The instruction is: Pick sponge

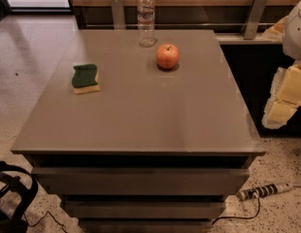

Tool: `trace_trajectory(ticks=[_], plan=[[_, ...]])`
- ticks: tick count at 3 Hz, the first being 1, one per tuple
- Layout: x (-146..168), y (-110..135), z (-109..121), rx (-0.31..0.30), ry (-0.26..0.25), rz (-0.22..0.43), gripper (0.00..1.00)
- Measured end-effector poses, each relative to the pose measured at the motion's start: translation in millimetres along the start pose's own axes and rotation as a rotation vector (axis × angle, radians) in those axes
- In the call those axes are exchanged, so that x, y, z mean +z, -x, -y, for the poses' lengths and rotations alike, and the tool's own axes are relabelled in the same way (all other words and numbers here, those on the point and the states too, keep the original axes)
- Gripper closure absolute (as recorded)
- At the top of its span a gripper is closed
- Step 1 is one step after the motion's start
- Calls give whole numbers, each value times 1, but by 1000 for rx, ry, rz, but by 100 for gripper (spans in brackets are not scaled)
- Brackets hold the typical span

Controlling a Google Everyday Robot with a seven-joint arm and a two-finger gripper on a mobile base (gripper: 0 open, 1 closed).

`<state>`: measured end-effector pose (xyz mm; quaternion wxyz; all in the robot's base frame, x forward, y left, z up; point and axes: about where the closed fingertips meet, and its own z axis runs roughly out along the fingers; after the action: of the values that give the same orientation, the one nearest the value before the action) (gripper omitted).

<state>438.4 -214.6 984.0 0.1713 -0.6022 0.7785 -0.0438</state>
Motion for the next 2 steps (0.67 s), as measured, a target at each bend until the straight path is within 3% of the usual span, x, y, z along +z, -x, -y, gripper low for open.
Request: trace_trajectory(ticks=[1,2], plan=[[0,0,0,0,0,0,0],[5,10,-2,-10,-5,40,0]])
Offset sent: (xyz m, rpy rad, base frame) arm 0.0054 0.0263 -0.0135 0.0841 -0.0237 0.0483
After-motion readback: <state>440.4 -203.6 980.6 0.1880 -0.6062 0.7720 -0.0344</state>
